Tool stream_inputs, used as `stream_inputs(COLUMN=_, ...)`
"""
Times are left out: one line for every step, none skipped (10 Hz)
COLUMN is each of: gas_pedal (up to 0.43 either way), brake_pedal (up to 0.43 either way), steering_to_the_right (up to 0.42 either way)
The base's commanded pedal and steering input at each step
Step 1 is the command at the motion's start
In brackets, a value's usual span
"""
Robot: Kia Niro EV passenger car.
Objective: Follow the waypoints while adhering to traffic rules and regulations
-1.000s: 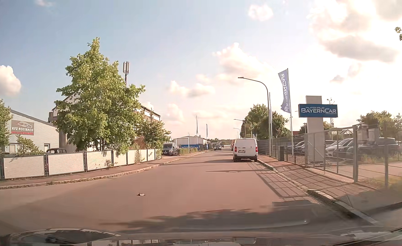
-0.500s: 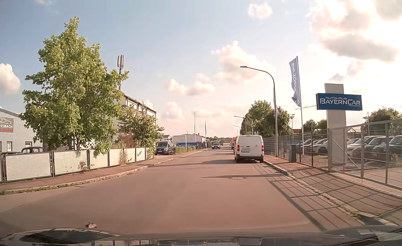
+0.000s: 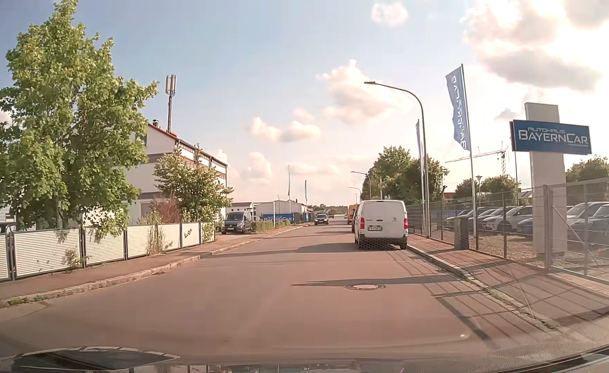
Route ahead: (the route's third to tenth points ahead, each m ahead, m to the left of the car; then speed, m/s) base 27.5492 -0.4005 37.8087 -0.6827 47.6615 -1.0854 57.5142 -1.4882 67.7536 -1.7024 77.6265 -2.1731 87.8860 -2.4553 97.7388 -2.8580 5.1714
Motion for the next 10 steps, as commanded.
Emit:
stream_inputs(gas_pedal=0.000, brake_pedal=0.323, steering_to_the_right=0.017)
stream_inputs(gas_pedal=0.000, brake_pedal=0.329, steering_to_the_right=0.018)
stream_inputs(gas_pedal=0.000, brake_pedal=0.329, steering_to_the_right=0.019)
stream_inputs(gas_pedal=0.000, brake_pedal=0.335, steering_to_the_right=0.026)
stream_inputs(gas_pedal=0.000, brake_pedal=0.335, steering_to_the_right=0.031)
stream_inputs(gas_pedal=0.000, brake_pedal=0.329, steering_to_the_right=0.034)
stream_inputs(gas_pedal=0.000, brake_pedal=0.335, steering_to_the_right=0.033)
stream_inputs(gas_pedal=0.000, brake_pedal=0.329, steering_to_the_right=0.035)
stream_inputs(gas_pedal=0.000, brake_pedal=0.317, steering_to_the_right=0.039)
stream_inputs(gas_pedal=0.000, brake_pedal=0.305, steering_to_the_right=0.041)
